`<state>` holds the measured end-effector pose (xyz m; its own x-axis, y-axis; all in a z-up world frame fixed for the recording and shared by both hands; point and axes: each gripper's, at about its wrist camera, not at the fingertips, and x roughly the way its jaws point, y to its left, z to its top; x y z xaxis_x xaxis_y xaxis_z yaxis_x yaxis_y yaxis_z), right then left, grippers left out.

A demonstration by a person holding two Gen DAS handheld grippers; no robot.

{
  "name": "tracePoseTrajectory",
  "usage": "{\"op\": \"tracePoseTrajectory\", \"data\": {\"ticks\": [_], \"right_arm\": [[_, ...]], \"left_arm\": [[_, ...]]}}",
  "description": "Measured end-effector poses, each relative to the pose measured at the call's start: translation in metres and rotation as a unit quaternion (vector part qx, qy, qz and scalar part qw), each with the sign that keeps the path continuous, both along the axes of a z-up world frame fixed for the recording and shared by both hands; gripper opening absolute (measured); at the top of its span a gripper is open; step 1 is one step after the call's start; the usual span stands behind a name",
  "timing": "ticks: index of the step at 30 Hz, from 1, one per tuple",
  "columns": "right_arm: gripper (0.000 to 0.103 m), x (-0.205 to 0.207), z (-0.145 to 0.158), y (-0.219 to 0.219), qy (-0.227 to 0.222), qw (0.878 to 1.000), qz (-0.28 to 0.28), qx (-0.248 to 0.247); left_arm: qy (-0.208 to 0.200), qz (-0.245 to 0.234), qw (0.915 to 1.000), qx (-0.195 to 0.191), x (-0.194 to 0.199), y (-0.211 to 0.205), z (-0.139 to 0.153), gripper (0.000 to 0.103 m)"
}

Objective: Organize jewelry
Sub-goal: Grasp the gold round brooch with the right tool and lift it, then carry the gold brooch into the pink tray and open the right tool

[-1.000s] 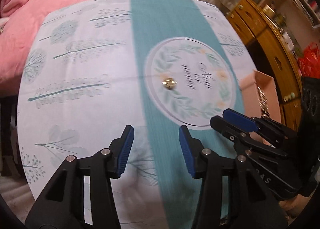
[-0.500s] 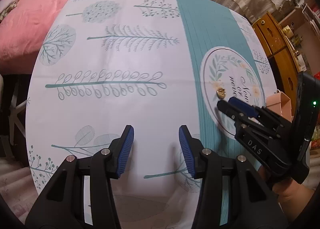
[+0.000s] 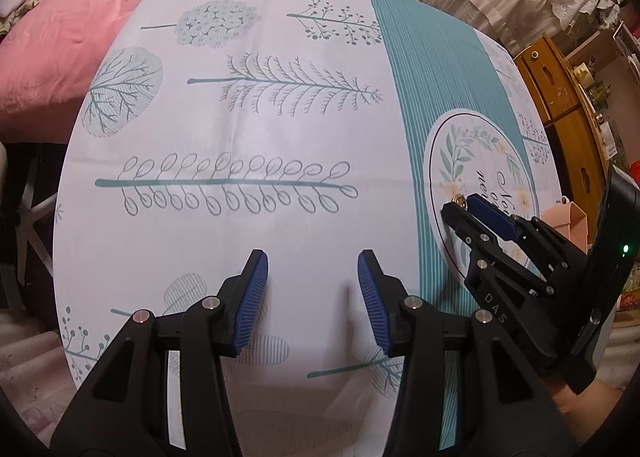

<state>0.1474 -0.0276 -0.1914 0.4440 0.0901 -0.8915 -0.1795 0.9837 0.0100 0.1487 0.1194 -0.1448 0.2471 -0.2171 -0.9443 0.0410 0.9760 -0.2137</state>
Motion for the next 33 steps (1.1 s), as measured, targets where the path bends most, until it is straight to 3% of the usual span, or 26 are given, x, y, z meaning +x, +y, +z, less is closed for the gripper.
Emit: {"op": "tracePoseTrajectory", "data": {"ticks": [10,18,30,33], "right_arm": [[0.019,0.004,-0.001,0.002,-0.006,1.0,0.004,-0.015],[0.019,-0.012,0.009,-0.006,0.002,1.0,-0.002,0.006],[0.019,-0.11,0.049,-0.029,0.015,0.999,0.011,0.027],[0.019,-0.138,0.059,-0.046,0.015,1.0,0.006,0.025]], "left_arm": [[-0.001,-0.007,1.0,0.004,0.0,-0.009,0.001,0.044],[-0.001,-0.014,0.9999,0.008,-0.008,-0.019,0.005,0.044],[0.01,-0.071,0.9973,0.013,-0.043,-0.079,0.013,0.044],[0.011,-0.086,0.9961,0.014,-0.054,-0.1,0.016,0.05]]}}
